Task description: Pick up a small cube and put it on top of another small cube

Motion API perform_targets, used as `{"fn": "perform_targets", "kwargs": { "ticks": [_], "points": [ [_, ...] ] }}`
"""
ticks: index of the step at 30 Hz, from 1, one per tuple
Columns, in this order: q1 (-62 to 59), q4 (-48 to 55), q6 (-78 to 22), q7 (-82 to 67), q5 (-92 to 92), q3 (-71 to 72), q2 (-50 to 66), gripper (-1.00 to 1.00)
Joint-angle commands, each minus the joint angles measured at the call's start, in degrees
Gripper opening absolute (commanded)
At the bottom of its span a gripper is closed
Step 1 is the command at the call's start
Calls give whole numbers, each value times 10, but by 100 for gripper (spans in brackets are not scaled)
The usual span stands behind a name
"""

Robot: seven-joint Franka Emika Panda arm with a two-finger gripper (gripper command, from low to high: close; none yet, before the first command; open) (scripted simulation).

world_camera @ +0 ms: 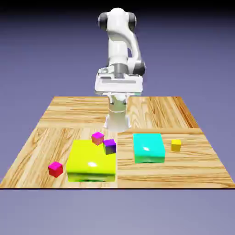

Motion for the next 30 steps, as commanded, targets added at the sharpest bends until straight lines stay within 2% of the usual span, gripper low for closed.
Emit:
{"fn": "perform_targets", "kwargs": {
  "ticks": [1,30],
  "points": [
    [14,7,-8,-19,5,-21,-2,0],
    [406,207,-228,-571,146,-623,-46,0]
  ]
}}
